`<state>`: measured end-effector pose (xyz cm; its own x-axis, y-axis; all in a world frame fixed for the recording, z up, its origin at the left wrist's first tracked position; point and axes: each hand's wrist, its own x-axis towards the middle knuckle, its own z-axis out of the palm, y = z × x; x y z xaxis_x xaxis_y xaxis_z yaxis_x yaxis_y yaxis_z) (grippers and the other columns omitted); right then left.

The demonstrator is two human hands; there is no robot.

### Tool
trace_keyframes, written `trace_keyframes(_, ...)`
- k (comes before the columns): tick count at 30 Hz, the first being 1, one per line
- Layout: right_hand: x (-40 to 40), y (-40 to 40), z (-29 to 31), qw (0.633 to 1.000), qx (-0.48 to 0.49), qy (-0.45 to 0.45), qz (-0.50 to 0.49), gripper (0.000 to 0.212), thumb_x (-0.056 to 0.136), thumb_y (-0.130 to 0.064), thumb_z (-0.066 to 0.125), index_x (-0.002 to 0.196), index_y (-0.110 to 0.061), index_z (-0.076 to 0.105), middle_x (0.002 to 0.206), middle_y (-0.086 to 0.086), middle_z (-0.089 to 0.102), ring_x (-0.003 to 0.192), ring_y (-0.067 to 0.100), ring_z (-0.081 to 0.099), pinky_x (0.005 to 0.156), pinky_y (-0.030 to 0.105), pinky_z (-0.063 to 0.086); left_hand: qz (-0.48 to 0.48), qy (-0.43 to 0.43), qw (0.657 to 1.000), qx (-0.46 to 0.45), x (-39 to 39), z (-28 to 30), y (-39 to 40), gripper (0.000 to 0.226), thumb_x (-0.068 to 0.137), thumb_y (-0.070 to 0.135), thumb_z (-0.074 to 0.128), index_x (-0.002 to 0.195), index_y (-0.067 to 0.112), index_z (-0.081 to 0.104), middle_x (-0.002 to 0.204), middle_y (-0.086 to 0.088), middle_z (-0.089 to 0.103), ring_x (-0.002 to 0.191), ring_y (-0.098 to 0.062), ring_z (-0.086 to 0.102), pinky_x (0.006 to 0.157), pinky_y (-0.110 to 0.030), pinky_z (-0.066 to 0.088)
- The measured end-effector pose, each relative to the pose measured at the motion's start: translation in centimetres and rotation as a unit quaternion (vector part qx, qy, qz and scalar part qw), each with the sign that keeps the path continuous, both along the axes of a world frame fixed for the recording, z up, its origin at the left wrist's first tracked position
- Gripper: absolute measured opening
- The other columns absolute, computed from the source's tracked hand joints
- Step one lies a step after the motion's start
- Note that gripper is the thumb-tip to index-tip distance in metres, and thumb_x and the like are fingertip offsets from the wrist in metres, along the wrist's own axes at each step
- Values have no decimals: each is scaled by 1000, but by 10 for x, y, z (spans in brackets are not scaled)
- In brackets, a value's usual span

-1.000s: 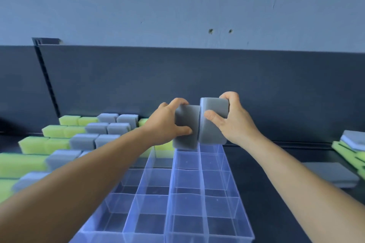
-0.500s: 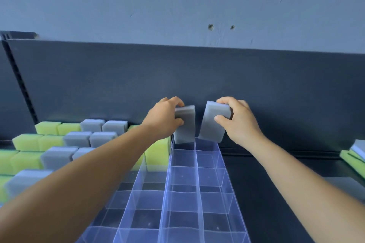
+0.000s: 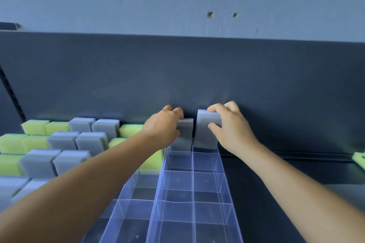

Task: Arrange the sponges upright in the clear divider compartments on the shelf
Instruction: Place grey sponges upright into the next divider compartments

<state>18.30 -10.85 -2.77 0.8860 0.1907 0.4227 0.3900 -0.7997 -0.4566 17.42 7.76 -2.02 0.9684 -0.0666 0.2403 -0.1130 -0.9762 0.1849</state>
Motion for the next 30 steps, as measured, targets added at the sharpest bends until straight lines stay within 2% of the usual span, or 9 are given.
trace_keyframes(4,-3,5,-7,998,-65,-17,-2,28,89,-16,54,114,-25,46,106,-1,41,76,27,50,69,36,48,20,-2,998,61,-1,-3,-4,31,87,17,58,117,16,50,115,-6,43,78,-31,51,64,-37,47)
trace_keyframes(9,-3,8,-20,994,-111,0,-9,25,90,-20,56,113,-21,47,104,0,41,81,25,46,65,33,44,-8,-17,993,116,-2,-8,-5,27,91,18,55,117,16,51,116,-3,46,107,-24,52,64,-34,42)
trace_keyframes(15,-9,7,-14,991,-130,17,-31,31,92,-27,56,122,-21,51,115,1,39,103,24,45,76,35,47,-25,-14,990,141,-7,-1,-3,28,90,22,53,117,18,58,116,-2,51,112,-23,47,69,-32,41)
trace_keyframes(20,-34,-2,-2,990,-126,20,-65,44,92,-38,54,131,-22,43,129,0,40,120,22,40,88,35,45,-68,-43,989,128,-28,8,-14,38,91,35,50,126,20,52,123,1,53,116,-21,48,81,-32,44)
trace_keyframes(25,-77,-22,3,984,-147,34,-94,60,93,-43,50,145,-20,29,148,-1,33,134,22,31,107,35,33,-148,-71,980,111,-59,13,-46,49,92,43,48,135,21,44,134,1,52,123,-20,47,96,-32,40)
trace_keyframes(30,-124,-52,0,974,-167,64,-140,63,94,-46,48,147,-19,28,152,-2,28,140,19,24,112,32,24,-214,-49,969,111,-85,8,-79,49,93,45,47,133,17,45,135,-1,51,126,-20,44,100,-35,42)
